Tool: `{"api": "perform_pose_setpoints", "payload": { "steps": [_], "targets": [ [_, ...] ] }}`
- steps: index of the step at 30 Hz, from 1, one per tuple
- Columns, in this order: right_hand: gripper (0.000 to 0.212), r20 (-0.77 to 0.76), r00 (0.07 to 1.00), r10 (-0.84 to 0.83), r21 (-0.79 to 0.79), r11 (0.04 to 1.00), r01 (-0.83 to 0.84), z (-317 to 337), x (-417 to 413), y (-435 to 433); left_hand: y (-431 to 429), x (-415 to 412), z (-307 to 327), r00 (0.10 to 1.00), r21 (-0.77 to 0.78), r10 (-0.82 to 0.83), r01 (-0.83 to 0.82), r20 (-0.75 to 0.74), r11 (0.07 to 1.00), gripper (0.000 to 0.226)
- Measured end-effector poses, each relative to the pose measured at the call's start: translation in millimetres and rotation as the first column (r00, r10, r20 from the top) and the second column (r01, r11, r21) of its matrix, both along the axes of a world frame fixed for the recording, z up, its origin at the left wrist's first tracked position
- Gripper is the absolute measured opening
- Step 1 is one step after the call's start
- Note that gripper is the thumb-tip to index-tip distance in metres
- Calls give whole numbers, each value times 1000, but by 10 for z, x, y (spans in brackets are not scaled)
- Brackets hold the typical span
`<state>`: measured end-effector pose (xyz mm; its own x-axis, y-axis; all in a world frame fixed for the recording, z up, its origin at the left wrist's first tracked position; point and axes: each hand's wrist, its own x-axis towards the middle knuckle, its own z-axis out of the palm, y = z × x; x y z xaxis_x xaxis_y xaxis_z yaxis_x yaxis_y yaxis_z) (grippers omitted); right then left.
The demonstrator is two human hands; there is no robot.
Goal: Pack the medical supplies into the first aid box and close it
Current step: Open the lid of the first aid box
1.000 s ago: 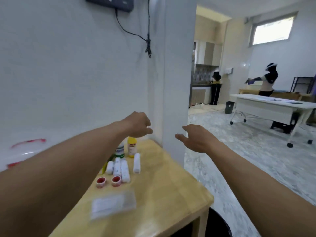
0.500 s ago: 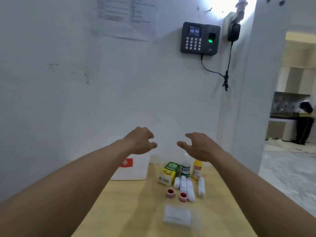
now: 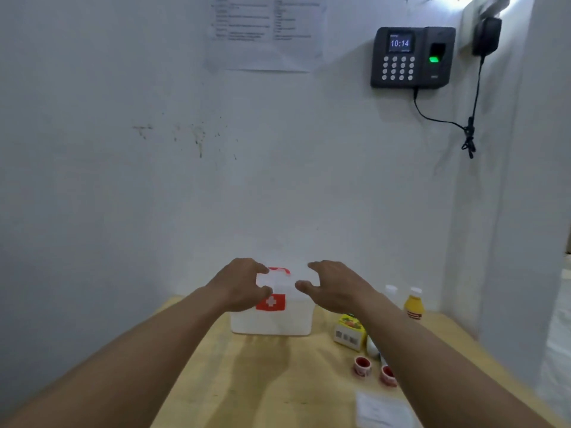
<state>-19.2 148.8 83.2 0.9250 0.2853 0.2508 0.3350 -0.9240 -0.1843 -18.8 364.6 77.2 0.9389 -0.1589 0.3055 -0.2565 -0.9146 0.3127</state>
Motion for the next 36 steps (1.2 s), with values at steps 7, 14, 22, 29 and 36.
{"api": "perform_pose_setpoints", "payload": {
  "steps": [7,14,22,29,36],
  "targets": [
    [66,-38,998,45,-12,999,-45,-255,271,201,106,218,-361,998,68,1,-6,65,998,62],
    [51,28,997,74,-5,997,-74,-409,475,233,170,304,-547,990,48,7,-13,142,999,60],
    [45,118,986,118,-13,993,-117,-472,557,200,71,286,-786,947,36,120,-137,297,990,64],
    [44,74,990,122,115,985,-130,-565,615,267,-46,275,-852,900,-57,295,-292,320,955,62],
    [48,70,991,112,6,994,-113,-566,698,222,-181,257,-969,867,-209,397,-346,300,914,61]
  ]
}}
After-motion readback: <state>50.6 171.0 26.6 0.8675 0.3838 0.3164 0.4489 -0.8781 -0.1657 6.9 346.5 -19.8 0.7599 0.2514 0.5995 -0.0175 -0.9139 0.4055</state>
